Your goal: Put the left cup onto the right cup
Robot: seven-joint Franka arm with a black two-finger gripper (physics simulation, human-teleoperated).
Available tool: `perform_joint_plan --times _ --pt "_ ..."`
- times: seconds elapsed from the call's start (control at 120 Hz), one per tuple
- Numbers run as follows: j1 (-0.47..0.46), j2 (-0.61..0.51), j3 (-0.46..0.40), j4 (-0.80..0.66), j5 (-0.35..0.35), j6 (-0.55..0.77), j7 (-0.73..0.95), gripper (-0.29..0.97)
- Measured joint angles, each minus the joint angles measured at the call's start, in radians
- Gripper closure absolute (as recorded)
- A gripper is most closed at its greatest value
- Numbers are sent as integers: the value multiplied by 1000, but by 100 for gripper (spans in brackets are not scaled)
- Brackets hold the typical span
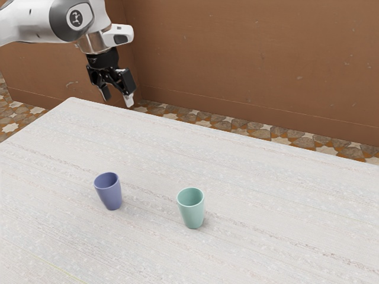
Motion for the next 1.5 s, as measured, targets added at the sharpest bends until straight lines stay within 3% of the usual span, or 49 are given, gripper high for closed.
perform_joint_plan --times 0.608,1.0,1.5 --pt "-1 -7 0 -10 -2 1 5 0" --pt "-7 -146 0 -274 -15 58 0 0" --pt "-6 -163 3 -478 -8 202 -12 0"
